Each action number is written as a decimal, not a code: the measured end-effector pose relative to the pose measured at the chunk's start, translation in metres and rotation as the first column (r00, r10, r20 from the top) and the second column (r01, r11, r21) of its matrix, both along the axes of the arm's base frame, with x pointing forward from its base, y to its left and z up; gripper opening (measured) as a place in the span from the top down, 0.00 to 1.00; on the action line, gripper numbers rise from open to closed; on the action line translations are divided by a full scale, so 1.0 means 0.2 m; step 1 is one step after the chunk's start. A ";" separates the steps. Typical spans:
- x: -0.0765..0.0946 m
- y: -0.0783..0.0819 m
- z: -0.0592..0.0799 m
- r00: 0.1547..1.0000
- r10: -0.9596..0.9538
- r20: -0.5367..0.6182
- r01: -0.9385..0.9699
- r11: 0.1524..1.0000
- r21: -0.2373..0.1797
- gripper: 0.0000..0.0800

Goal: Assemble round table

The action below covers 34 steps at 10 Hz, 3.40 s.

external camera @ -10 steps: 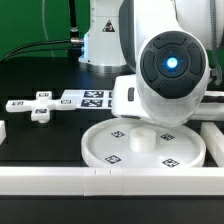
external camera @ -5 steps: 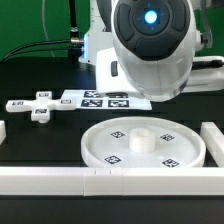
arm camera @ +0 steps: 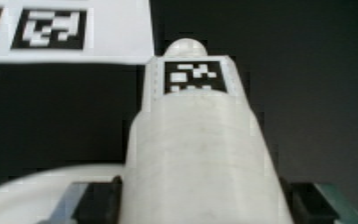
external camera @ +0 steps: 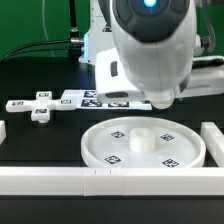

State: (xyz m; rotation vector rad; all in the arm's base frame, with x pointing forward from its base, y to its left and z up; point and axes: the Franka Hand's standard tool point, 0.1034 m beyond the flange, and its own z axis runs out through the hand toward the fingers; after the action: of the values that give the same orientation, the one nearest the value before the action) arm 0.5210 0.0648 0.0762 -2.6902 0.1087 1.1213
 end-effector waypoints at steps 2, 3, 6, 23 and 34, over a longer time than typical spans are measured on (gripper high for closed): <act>0.09 -0.01 0.13 0.995 -0.011 0.099 0.012 1.000 -0.010 0.49; 0.13 -0.01 0.11 0.981 -0.026 0.194 0.031 0.999 -0.025 0.49; 0.16 -0.02 0.10 0.931 -0.045 0.362 0.069 0.996 -0.054 0.49; 0.31 -0.16 0.17 0.512 0.075 0.856 0.070 0.989 -0.129 0.49; 0.25 -0.20 0.13 0.497 0.104 0.862 0.049 0.988 -0.147 0.49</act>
Offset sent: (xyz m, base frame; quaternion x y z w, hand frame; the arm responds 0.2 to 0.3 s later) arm 0.0000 0.0000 0.0000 0.0000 0.1296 0.0000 0.9916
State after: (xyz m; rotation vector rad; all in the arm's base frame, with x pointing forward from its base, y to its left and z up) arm 0.5706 0.0249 0.1014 -3.0362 -0.0306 -0.4030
